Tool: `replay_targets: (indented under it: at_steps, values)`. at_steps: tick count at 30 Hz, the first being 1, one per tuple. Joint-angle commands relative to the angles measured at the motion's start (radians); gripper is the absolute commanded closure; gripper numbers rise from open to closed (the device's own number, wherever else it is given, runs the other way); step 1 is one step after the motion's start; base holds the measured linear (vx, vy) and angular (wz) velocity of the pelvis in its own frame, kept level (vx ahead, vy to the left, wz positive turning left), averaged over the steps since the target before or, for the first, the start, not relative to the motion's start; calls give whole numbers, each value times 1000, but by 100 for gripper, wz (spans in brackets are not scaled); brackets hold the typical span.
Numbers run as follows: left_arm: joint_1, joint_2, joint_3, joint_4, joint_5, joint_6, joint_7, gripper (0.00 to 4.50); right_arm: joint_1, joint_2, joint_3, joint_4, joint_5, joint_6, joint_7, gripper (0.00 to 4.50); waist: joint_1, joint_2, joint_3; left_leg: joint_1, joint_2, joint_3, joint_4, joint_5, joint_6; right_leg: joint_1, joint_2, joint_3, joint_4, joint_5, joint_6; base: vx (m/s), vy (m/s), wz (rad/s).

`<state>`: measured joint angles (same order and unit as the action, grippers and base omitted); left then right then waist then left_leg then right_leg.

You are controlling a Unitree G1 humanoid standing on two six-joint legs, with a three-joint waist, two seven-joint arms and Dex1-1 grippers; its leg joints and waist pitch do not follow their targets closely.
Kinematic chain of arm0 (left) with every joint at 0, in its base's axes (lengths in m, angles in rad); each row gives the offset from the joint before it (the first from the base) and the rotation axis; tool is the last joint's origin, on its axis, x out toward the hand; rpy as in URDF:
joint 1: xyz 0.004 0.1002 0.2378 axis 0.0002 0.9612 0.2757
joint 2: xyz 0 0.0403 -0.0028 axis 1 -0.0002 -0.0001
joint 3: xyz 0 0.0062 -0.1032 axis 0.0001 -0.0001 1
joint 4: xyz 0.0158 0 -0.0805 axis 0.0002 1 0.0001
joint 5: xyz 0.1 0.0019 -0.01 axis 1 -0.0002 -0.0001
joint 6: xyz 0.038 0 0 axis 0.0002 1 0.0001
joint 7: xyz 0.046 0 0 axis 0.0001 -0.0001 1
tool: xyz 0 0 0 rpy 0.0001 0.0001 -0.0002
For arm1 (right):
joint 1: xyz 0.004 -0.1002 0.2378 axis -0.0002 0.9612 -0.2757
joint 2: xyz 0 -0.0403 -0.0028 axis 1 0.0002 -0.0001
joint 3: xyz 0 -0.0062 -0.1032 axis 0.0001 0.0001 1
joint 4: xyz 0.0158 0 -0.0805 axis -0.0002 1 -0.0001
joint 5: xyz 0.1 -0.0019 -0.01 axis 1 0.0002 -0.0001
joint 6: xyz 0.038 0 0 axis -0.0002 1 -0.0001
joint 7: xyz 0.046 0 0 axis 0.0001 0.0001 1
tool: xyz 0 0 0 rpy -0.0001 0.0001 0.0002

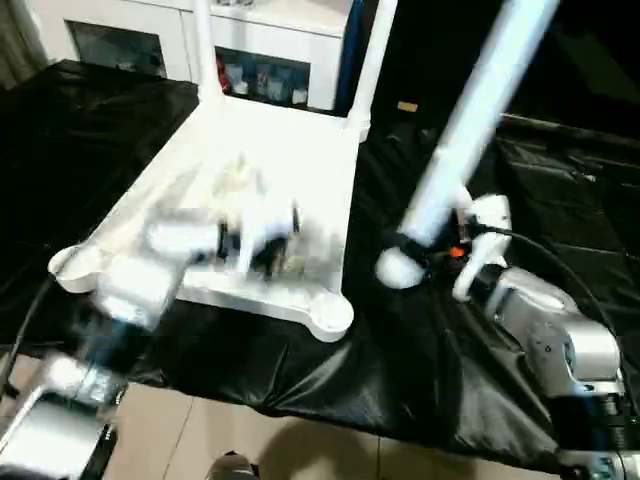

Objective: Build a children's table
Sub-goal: Pick table leg, then rotate table base

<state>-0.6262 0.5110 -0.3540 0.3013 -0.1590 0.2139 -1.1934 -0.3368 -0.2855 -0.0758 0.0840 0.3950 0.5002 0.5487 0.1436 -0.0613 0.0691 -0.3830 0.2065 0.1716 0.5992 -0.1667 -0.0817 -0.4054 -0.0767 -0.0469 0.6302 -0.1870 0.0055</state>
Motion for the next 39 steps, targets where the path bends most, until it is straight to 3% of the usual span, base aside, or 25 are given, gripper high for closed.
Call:
replay_targets:
  at_steps: [1, 5, 8, 10, 11, 12, 15, 16, 24, 37, 39]
  values:
    - [-9, 13, -18, 25, 29, -45, -39, 160, 21, -1, -26, -29, -6, -20, -8, 259, -8, 32, -79, 28, 18, -2, -81, -243, -91, 41, -56, 36, -72, -168, -154, 0, 0, 0]
    - [-13, 34, -38, 74, 54, -81, -60, 160, 51, -3, -17, -61, -4, -12, 4, 259, -12, 29, -80, 25, 17, -2, -81, -236, -73, 46, -55, 36, -69, -151, -170, 0, 0, 0]
    - [-28, 62, -69, 139, 91, -131, -93, 160, 65, 0, -1, -55, -5, -33, 10, 259, -14, 32, -78, 26, 16, -1, -81, -252, -65, 43, -56, 37, -75, -191, -167, 0, 0, 0]
    - [-29, 73, -67, 164, 96, -150, -128, 160, 66, 3, 5, -50, -7, -47, 15, 259, -16, 34, -79, 26, 16, -2, -83, -261, -67, 43, -57, 37, -76, -215, -160, 0, 0, 0]
    - [-28, 77, -65, 164, 93, -153, -141, 160, 66, 3, 5, -49, -7, -48, 14, 259, -19, 42, -79, 29, 18, -3, -84, -274, -73, 39, -58, 37, -77, -221, -164, 0, 0, 0]
    - [-28, 78, -61, 170, 90, -154, -155, 187, 66, 4, 6, -50, -7, -48, 12, 259, -20, 41, -79, 28, 18, -4, -84, -278, -74, 40, -58, 37, -75, -219, -168, 0, 0, 0]
    - [-29, 79, -58, 180, 92, -156, -167, 194, 67, 4, 6, -50, -7, -49, 10, 259, -23, 43, -79, 29, 19, -2, -83, -278, -70, 39, -59, 38, -74, -207, -186, 0, 0, 0]
    - [-30, 81, -59, 194, 99, -172, -171, 230, 70, 6, 5, -50, -6, -49, 10, 259, -23, 44, -79, 27, 19, -3, -83, -275, -68, 41, -58, 37, -73, -199, -190, 0, 0, 0]
    - [-77, 58, -45, 329, 121, -217, -173, 283, 72, 5, 13, -45, -6, -52, 18, 259, -28, 43, -81, 26, 18, -2, -81, -256, -62, 44, -59, 37, -70, -161, -205, 0, 0, 0]
    - [-108, 46, -47, 430, 150, -237, -192, 382, 65, 3, 18, -48, -7, -49, 22, 259, -27, 45, -79, 28, 20, -3, -83, -276, -62, 43, -62, 38, -73, -187, -208, 0, 0, 0]
    - [-112, 50, -56, 455, 181, -215, -159, 410, 64, 4, 19, -49, -4, -44, 26, 259, -28, 40, -79, 27, 20, -3, -83, -273, -58, 44, -61, 37, -72, -187, -207, 0, 0, 0]
